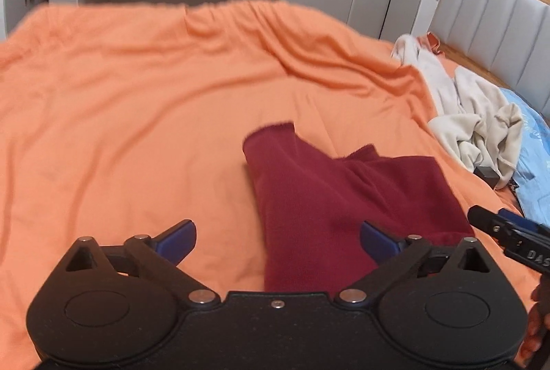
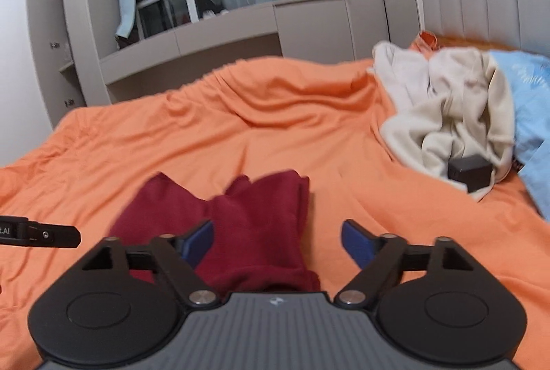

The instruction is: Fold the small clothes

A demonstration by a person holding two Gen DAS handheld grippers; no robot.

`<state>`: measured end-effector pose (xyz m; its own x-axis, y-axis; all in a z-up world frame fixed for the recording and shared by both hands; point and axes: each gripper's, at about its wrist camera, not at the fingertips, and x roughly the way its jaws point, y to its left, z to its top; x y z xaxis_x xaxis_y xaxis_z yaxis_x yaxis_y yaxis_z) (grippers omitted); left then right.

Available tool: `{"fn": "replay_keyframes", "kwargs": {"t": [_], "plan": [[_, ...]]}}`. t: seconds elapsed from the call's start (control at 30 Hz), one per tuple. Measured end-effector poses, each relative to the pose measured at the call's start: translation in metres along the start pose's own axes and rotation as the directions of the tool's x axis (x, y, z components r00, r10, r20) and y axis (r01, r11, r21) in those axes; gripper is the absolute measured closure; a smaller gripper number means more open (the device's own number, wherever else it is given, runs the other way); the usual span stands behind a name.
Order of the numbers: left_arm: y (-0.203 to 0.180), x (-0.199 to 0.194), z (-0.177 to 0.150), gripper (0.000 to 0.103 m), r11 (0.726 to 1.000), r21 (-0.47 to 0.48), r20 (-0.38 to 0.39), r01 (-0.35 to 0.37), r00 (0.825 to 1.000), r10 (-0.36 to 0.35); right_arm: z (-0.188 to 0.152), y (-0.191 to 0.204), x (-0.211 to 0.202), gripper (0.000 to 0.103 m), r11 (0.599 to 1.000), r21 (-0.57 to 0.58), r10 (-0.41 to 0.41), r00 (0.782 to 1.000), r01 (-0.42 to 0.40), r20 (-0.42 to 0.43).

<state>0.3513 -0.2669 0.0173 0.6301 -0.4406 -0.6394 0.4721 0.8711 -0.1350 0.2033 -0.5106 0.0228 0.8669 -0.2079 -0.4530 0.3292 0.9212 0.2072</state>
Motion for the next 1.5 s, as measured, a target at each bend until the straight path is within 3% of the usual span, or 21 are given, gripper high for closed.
{"fn": "replay_keyframes", "kwargs": {"t": [0.2,0.47,0.73,1.1,1.5], "plan": [[-0.011,-0.077,-0.018,0.001,1.000,0.005,0.086,-0.014,0.996,0.013,0.006,0.017,-0.078,0.000,1.000,-0.018,0.016,0.998,-0.014,0.067],[-0.019,-0.171,-0.061,0.001,0.999,0.009,0.173,-0.032,0.984,0.030,-0.014,0.033,-0.168,0.000,0.999,-0.039,0.031,0.995,-0.027,0.094],[-0.017,-0.237,-0.115,0.001,0.997,0.023,0.222,-0.078,0.972,0.070,-0.054,0.051,-0.234,0.000,0.998,-0.055,0.038,0.993,-0.032,0.113],[-0.005,-0.268,-0.176,0.001,0.995,0.004,0.204,-0.098,0.974,0.096,-0.096,0.068,-0.275,0.000,0.996,-0.089,0.033,0.995,-0.024,0.097],[0.002,-0.269,-0.188,0.001,0.993,-0.016,0.192,-0.120,0.974,0.121,-0.104,0.068,-0.279,0.000,0.997,-0.074,0.027,0.996,-0.021,0.081]]}}
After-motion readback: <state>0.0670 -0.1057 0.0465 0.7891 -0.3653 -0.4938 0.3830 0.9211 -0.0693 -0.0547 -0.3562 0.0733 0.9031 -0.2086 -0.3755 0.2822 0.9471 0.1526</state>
